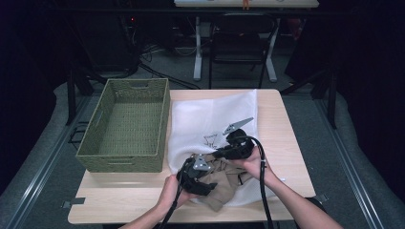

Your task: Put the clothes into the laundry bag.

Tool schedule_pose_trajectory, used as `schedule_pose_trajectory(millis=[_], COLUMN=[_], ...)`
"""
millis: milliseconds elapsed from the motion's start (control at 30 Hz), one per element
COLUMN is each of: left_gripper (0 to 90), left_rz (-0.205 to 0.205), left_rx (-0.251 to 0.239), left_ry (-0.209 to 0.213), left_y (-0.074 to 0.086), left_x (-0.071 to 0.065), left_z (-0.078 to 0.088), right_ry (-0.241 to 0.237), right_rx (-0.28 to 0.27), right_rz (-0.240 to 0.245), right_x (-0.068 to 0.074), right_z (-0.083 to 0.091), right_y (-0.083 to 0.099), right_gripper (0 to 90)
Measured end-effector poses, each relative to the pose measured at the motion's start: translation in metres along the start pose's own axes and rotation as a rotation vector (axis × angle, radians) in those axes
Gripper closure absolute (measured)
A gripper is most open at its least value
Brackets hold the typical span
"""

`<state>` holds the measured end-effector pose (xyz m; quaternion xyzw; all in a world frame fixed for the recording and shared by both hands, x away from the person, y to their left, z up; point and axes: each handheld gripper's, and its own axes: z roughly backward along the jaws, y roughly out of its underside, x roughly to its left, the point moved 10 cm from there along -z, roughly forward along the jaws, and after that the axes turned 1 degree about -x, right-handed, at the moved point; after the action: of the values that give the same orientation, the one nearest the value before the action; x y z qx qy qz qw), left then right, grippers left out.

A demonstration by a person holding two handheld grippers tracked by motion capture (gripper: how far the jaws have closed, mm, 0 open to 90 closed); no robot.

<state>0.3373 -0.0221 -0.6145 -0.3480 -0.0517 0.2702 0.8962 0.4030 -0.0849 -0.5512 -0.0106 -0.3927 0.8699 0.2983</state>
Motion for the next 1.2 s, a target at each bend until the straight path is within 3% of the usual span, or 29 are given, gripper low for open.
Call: schedule_pose_trajectory(millis=[33, 67, 133, 200, 367, 433, 533, 633, 700, 833, 933, 967, 1000, 1067, 1200], left_gripper=[51.3, 64.9, 74.1, 83.0, 84.8, 84.9, 83.8, 79.5, 71.7, 53.5, 47.9, 31.2, 29.4, 25.6, 23.2], left_rz=[0.008, 0.019, 0.034, 0.021, 0.023, 0.044, 0.064, 0.060, 0.055, 0.048, 0.059, 0.053, 0.053, 0.023, 0.039], left_rx=[0.006, 0.001, -0.011, -0.017, -0.055, -0.101, -0.093, -0.068, -0.062, -0.054, -0.067, -0.090, -0.090, -0.108, -0.089], left_ry=[0.008, 0.021, 0.033, 0.019, -0.026, -0.057, -0.052, -0.041, -0.029, -0.027, -0.025, -0.024, -0.024, -0.057, -0.092], left_y=[0.002, 0.004, 0.004, 0.003, -0.006, -0.017, -0.015, -0.009, -0.008, -0.009, -0.010, -0.012, -0.012, -0.013, -0.008], left_x=[0.002, 0.005, 0.007, 0.008, 0.013, 0.023, 0.029, 0.028, 0.027, 0.027, 0.026, 0.025, 0.025, 0.025, 0.034], left_z=[-0.005, -0.012, -0.013, -0.013, -0.005, 0.002, -0.002, -0.006, -0.007, 0.005, 0.013, 0.025, 0.025, 0.041, 0.046], right_ry=[0.000, -0.004, -0.008, -0.009, -0.014, -0.019, -0.018, -0.013, -0.010, -0.002, -0.001, 0.003, 0.003, 0.005, 0.006], right_rx=[-0.001, 0.003, 0.001, -0.003, -0.026, -0.046, -0.040, -0.023, -0.008, -0.001, 0.000, 0.000, -0.003, -0.004, -0.005], right_rz=[-0.003, -0.004, -0.005, -0.008, -0.006, 0.001, 0.004, 0.004, 0.001, 0.000, -0.002, -0.005, 0.001, 0.003, 0.001], right_x=[0.000, 0.000, 0.000, 0.001, 0.005, 0.010, 0.009, 0.007, 0.004, 0.002, 0.001, 0.000, -0.001, -0.002, -0.002], right_z=[0.000, 0.001, 0.000, 0.001, 0.006, 0.010, 0.009, 0.005, 0.002, 0.003, 0.003, 0.004, 0.005, 0.006, 0.006], right_y=[0.000, 0.001, 0.001, 0.000, -0.005, -0.009, -0.008, -0.005, -0.002, 0.002, 0.003, 0.003, 0.003, 0.003, 0.002], right_gripper=[85.9, 85.9, 86.0, 86.0, 86.0, 86.1, 86.0, 85.9, 85.9, 85.8, 85.8, 85.8, 85.8, 85.8, 85.8])
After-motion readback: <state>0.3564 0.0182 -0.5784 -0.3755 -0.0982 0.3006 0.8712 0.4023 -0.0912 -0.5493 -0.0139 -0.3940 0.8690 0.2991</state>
